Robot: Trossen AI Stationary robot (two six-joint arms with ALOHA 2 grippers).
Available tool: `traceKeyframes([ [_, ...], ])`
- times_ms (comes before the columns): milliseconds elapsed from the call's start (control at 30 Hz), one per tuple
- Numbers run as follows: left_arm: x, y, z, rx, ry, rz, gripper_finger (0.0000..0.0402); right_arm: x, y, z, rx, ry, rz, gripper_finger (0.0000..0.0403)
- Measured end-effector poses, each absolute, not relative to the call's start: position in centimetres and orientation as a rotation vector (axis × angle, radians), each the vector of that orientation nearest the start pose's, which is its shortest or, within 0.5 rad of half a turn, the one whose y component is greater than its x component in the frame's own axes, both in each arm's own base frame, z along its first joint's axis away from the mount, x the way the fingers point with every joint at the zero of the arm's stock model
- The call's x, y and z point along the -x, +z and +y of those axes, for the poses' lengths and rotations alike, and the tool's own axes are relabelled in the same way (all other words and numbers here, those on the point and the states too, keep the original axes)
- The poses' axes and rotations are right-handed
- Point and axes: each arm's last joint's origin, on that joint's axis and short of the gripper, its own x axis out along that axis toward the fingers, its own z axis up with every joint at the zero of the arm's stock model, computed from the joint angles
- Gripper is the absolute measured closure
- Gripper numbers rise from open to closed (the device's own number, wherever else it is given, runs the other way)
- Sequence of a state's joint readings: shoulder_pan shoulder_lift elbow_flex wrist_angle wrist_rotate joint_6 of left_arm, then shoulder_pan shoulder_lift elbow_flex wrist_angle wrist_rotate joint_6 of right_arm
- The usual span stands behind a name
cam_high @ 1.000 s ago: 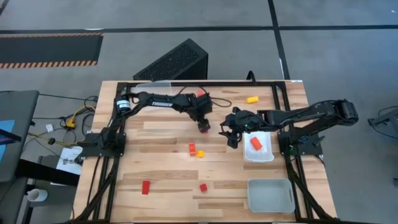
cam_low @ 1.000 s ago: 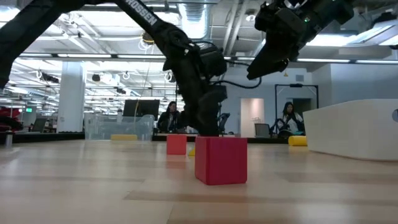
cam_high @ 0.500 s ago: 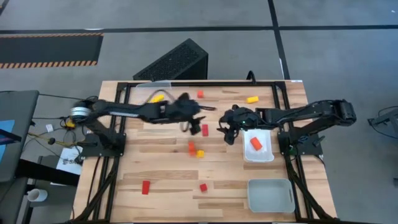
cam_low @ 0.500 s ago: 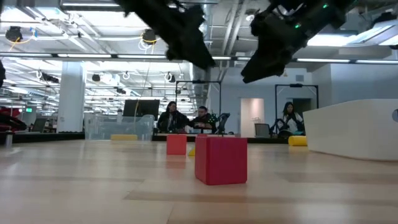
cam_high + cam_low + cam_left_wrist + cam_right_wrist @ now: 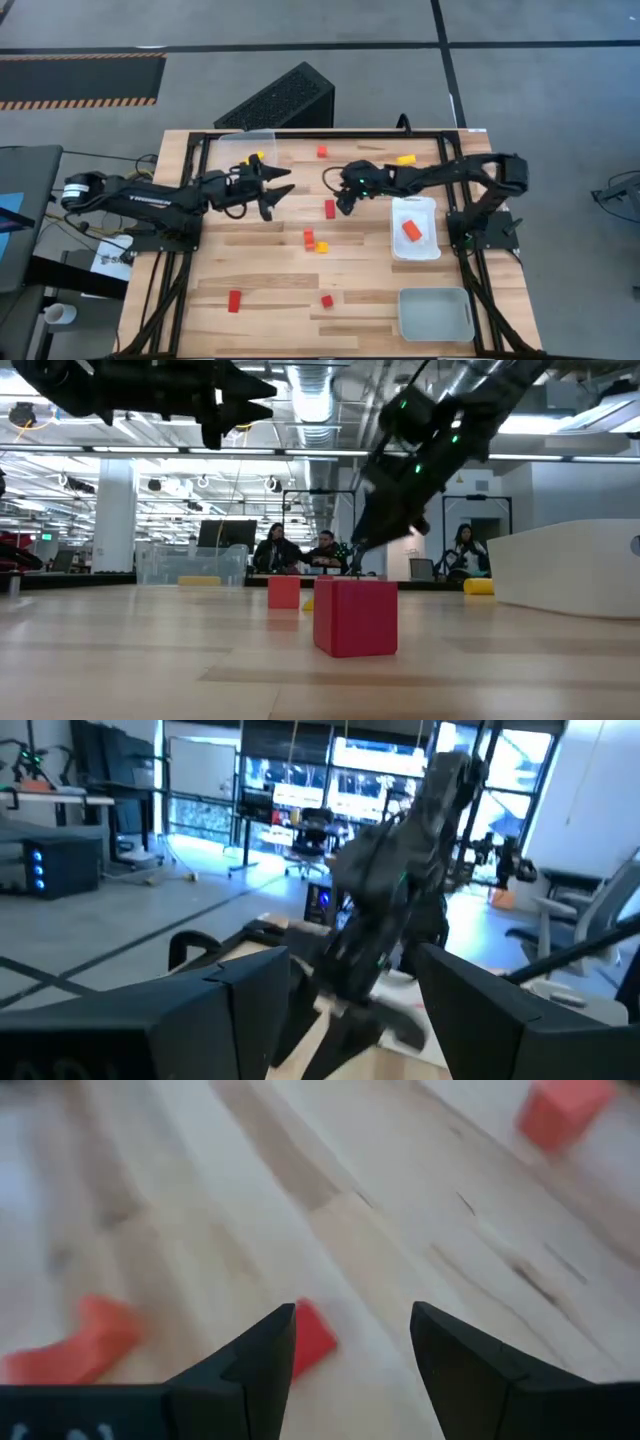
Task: Sort & place blocks by color
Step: Put the top red block into the gray bin
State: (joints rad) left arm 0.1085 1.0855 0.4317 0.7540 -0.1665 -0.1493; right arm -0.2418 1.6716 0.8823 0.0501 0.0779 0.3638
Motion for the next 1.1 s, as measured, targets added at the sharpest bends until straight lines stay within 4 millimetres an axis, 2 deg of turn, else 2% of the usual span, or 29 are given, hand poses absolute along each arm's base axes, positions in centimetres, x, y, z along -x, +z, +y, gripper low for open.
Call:
traceKeyframes([
  [167,-21.9,24.5,2.6,0.172,0.231,-0.116,0.0194,-34.6,15.0,-10.0,-0.546,-0.483,0.730,0.0180],
  [267,-21.9,24.2,2.5,0.173,0.196,-0.093,0.0194,-36.3,14.3,-10.3,-0.591,-0.474,0.774,0.0180],
  [467,-22.0,24.1,2.1,0.180,0.162,-0.078,0.0194,-39.7,14.2,-9.9,-0.560,-0.490,0.914,0.0180],
  [533,-22.0,24.1,1.9,0.180,0.157,-0.070,0.0194,-40.0,14.3,-9.7,-0.522,-0.520,0.982,0.0180],
  [700,-22.0,24.3,1.9,0.173,0.161,-0.091,0.0194,-40.6,15.5,-9.3,-0.429,-0.602,1.009,0.0180],
  [867,-21.9,25.3,2.0,0.162,0.171,-0.126,0.0194,-40.0,16.8,-8.8,-0.506,-0.658,1.009,0.0180],
  [1100,-22.0,26.1,2.0,0.144,0.144,-0.150,0.0194,-40.1,16.8,-6.5,-0.564,-0.672,1.022,0.0180],
])
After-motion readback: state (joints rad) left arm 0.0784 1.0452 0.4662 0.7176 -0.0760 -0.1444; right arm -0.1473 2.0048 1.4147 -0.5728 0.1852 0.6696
